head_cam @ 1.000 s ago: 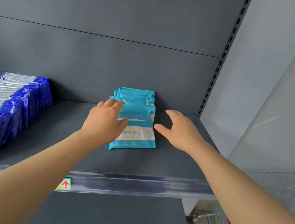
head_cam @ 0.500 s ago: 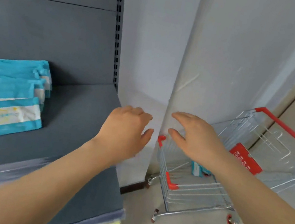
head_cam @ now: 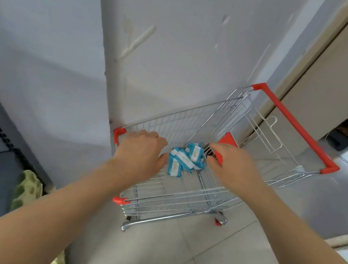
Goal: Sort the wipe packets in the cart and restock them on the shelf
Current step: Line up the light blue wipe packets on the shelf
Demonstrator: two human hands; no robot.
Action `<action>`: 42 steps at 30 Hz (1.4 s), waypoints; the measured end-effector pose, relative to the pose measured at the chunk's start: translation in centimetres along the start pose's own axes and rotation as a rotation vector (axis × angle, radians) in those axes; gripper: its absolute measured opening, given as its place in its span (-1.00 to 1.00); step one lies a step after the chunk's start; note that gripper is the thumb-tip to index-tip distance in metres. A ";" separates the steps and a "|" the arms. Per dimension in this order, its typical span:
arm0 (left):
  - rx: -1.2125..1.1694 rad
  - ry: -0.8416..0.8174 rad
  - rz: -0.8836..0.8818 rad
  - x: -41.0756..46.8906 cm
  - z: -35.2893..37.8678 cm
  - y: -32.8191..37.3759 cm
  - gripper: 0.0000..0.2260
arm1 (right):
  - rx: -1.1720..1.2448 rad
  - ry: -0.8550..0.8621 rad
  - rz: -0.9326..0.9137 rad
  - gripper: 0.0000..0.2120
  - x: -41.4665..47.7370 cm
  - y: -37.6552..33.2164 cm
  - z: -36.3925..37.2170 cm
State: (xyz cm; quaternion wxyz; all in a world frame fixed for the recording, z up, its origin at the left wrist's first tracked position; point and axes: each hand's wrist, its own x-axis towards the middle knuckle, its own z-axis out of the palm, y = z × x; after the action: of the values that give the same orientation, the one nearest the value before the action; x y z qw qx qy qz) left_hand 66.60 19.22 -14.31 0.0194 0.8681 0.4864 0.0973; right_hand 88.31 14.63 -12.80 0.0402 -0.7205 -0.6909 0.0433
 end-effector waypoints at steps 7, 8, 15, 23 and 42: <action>-0.009 -0.197 -0.074 12.2 11.9 -0.5 -0.68 | 0.051 -0.146 0.093 -0.78 10.5 9.5 9.0; -0.024 -0.227 -0.092 14.0 13.8 -0.8 -0.68 | 0.064 -0.174 0.106 -0.76 12.2 10.6 10.5; -0.133 -0.398 -0.213 24.7 27.3 -2.5 -0.73 | 0.164 -0.239 0.182 -0.67 22.6 17.5 20.7; -0.364 -0.508 -0.443 31.8 44.5 -3.5 -0.66 | 0.363 -0.259 0.288 -0.69 32.0 24.2 34.6; -0.654 -0.520 -0.727 34.9 58.6 -4.9 -0.51 | 0.621 -0.253 0.383 -0.62 41.0 28.5 49.2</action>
State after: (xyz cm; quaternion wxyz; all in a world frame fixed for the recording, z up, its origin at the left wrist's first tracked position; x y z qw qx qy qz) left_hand 91.17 54.96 -67.17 0.4399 0.5883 0.6784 0.0129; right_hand 112.46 54.26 -65.27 0.1625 -0.7789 -0.4974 0.3457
